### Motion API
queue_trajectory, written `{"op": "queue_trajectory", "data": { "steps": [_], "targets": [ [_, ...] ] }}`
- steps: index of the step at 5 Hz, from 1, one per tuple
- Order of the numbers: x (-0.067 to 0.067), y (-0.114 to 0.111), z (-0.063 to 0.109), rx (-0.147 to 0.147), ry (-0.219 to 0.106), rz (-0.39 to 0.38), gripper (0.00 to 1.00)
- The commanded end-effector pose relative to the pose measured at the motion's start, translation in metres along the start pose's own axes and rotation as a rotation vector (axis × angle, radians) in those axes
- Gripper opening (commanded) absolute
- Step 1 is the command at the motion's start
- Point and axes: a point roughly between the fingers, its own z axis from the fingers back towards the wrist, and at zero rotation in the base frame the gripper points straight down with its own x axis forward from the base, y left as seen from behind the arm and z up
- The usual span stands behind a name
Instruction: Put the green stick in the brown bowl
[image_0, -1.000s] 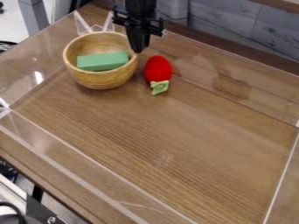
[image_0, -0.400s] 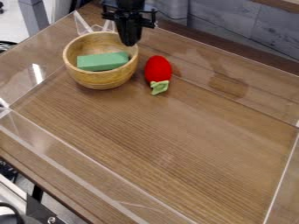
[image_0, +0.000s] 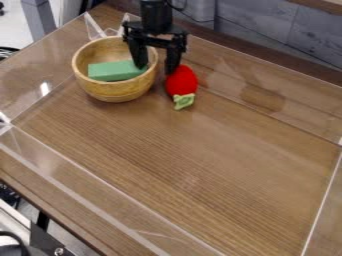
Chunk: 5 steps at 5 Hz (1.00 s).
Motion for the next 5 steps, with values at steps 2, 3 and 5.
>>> {"op": "queue_trajectory", "data": {
  "steps": [2, 3, 5],
  "targets": [
    [-0.011, -0.029, 0.051, -0.005, -0.133, -0.028, 1.00],
    [-0.018, -0.041, 0.058, -0.011, -0.134, -0.073, 1.00],
    [-0.034, -0.056, 0.053, -0.006, -0.134, -0.101, 1.00]
  ]
}}
